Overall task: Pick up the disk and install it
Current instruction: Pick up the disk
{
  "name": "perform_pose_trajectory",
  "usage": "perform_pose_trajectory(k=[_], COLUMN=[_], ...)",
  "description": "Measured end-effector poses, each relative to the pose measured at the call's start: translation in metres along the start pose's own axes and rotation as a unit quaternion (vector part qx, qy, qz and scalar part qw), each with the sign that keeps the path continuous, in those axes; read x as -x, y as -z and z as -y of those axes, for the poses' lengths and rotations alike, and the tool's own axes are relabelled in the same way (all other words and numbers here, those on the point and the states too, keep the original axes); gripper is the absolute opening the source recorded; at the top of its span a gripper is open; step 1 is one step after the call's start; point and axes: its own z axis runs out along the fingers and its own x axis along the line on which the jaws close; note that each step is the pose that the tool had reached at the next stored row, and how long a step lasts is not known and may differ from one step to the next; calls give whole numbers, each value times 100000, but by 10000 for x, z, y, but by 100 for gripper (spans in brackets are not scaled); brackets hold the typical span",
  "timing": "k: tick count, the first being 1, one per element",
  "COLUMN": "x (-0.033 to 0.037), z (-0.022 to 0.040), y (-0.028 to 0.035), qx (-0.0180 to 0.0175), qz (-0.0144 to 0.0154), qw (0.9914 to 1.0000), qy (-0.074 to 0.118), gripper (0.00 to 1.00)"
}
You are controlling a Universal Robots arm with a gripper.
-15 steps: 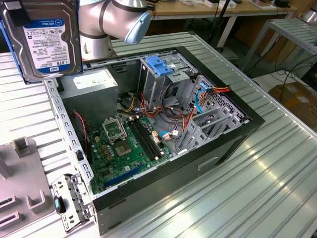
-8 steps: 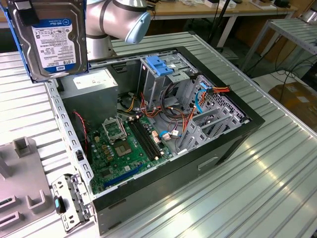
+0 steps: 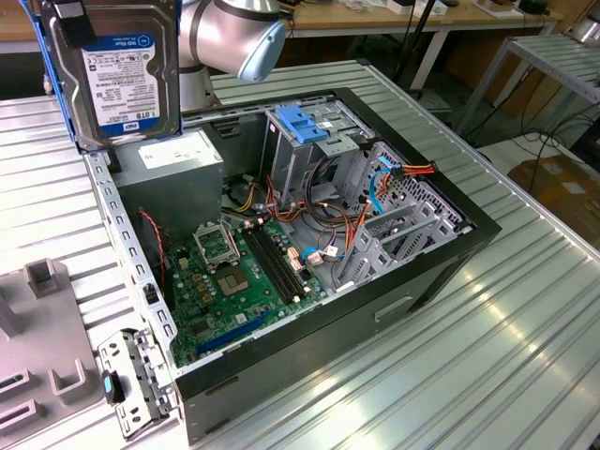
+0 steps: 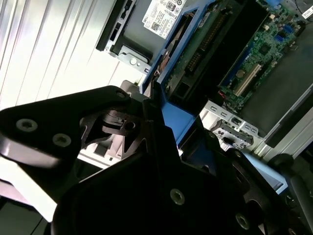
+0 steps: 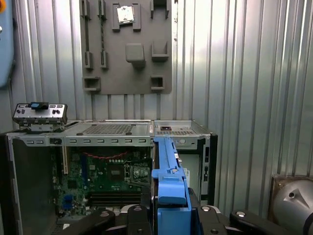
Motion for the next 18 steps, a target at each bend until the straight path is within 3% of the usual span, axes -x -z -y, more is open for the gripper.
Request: perform_pose_trajectory(k=[4,10,18], x=[-3,-76,-97], z=[63,129,313], y=[-8,-18,-43], qx=[4,-1,4], qz=[-1,-2,-5], qw=[100000,100000,100000], qy=[6,1,2], gripper=[37,37,37])
